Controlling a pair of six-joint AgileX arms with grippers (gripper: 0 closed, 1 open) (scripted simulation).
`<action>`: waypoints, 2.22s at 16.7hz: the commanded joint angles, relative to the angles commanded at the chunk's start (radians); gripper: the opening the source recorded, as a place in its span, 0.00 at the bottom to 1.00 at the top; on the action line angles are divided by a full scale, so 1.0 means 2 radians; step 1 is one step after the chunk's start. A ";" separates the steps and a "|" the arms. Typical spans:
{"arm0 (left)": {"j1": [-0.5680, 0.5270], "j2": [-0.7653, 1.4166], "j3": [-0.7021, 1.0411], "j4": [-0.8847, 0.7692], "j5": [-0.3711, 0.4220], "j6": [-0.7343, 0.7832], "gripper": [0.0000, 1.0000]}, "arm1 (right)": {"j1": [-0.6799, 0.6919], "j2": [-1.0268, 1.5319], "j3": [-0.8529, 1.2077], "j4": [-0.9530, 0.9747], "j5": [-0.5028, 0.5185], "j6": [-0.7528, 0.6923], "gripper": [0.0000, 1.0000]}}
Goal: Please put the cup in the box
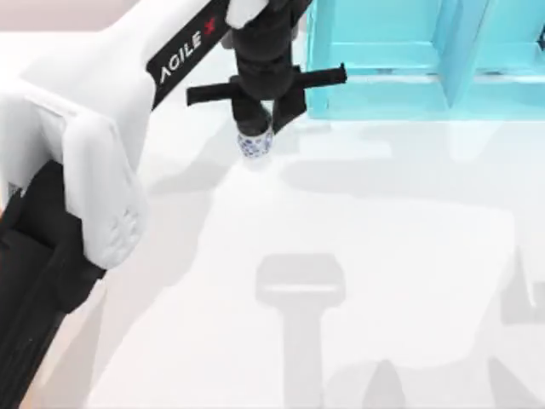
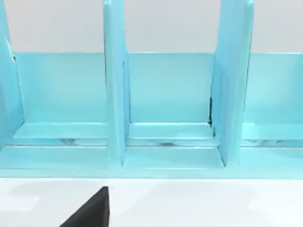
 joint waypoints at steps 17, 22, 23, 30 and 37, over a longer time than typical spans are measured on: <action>0.389 -0.524 -0.634 0.120 0.044 0.438 0.00 | 0.000 0.000 0.000 0.000 0.000 0.000 1.00; 0.396 -0.537 -0.646 0.121 0.042 0.449 0.00 | 0.000 0.000 0.000 0.000 0.000 0.000 1.00; 0.396 -0.537 -0.646 0.121 0.042 0.449 0.00 | 0.000 0.000 0.000 0.000 0.000 0.000 1.00; 0.399 -0.522 -0.703 0.199 0.043 0.452 0.00 | 0.000 0.000 0.000 0.000 0.000 0.000 1.00; 0.403 -0.508 -0.744 0.247 0.044 0.456 0.00 | 0.000 0.000 0.000 0.000 0.000 0.000 1.00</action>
